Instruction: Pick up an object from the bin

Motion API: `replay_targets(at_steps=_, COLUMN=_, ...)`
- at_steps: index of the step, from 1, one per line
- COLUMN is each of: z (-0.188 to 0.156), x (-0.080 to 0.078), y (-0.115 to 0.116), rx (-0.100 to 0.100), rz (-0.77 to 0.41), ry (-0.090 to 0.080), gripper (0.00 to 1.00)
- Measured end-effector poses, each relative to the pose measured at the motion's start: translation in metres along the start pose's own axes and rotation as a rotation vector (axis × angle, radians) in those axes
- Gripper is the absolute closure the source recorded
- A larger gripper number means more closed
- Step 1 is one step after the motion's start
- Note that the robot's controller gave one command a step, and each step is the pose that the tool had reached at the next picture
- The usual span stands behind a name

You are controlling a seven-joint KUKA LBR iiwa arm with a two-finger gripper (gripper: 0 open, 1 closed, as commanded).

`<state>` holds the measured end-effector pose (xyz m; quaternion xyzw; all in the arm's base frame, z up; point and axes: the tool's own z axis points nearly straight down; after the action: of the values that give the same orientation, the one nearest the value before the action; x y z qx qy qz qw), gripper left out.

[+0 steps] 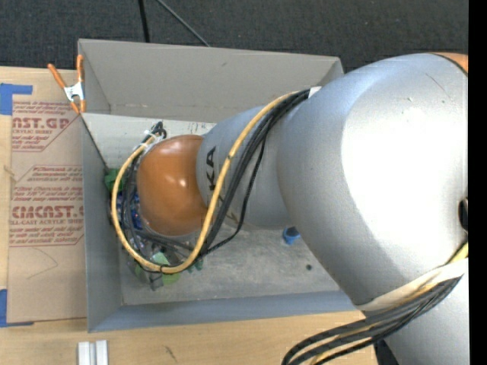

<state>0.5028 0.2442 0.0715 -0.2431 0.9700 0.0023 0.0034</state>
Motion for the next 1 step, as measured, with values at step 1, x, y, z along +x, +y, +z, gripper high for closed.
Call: replay_targets(at_steps=1, z=-0.0675, x=0.0242, y=-0.009, rx=0.003, rz=0.004, ry=0.001, gripper=1.0)
